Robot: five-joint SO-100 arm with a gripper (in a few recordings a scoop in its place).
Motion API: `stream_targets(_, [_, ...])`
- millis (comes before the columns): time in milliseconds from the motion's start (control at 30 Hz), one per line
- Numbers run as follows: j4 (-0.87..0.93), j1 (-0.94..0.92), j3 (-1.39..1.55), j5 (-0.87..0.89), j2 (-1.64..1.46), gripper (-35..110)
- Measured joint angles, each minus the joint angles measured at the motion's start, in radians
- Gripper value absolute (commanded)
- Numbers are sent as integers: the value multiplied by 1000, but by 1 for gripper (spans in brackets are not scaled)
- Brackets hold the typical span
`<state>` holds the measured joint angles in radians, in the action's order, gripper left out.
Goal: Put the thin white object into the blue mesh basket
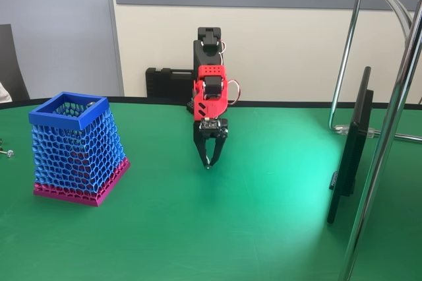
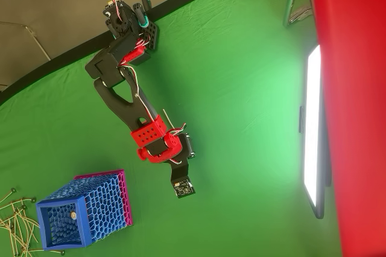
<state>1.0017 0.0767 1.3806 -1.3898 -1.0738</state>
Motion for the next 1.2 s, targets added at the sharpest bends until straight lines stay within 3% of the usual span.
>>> stream_targets(433, [-84,-146,-173,132,-235,1])
stream_targets(767, [-212,-311,-440,17,-350,1])
stream_targets(1200, [-465,-466,-497,-133,-356,1])
